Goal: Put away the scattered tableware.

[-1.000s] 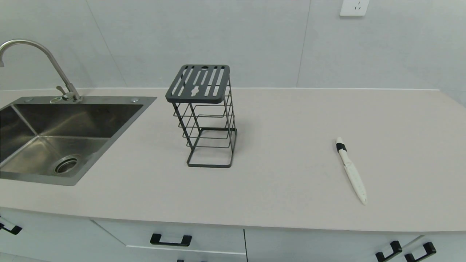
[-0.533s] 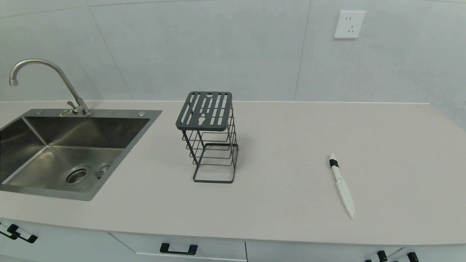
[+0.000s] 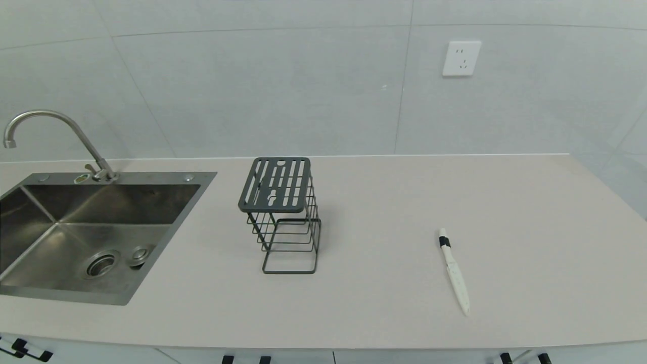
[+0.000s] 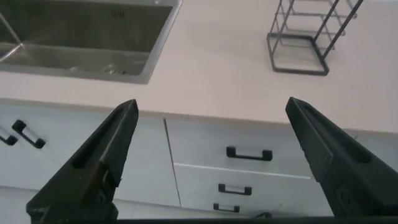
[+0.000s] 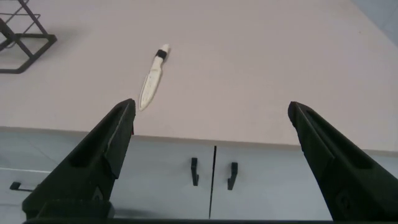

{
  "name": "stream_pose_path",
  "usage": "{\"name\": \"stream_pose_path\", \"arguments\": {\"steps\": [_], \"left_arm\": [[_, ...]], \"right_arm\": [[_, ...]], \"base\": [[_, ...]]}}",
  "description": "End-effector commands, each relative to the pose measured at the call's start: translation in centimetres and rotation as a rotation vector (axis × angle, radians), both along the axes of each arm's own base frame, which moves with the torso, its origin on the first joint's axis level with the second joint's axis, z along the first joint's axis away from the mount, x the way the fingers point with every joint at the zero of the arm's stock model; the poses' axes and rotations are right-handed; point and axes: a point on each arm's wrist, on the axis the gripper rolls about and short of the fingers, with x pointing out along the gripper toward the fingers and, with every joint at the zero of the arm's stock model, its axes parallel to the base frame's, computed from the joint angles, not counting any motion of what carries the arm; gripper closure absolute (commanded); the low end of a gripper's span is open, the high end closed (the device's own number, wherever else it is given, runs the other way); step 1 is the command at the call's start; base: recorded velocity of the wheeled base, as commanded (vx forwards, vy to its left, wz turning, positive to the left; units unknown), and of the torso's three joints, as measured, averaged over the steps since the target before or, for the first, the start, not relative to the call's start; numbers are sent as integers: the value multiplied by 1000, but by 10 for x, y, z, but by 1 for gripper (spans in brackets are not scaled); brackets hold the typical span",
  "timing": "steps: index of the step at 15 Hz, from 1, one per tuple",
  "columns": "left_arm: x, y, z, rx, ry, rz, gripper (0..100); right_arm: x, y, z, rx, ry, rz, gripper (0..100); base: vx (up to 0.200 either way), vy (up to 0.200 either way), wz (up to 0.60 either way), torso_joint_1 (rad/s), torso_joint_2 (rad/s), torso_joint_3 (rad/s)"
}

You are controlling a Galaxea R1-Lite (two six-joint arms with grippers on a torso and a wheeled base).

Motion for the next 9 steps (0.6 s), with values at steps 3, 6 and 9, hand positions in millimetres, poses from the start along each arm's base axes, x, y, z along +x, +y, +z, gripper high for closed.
{"name": "stream_pose_path", "arguments": {"steps": [3,6,9], "left_arm": [[0,0,0,-1,0,2,0],[0,0,0,-2,0,2,0],[0,0,0,-2,0,4,0]], "right_arm": [[0,0,0,0,1,0,0],[0,0,0,0,1,0,0],[0,0,0,0,1,0,0]], "base": [[0,0,0,17,-15,-15],[0,0,0,0,0,0],[200,0,0,4,-1,2]]}}
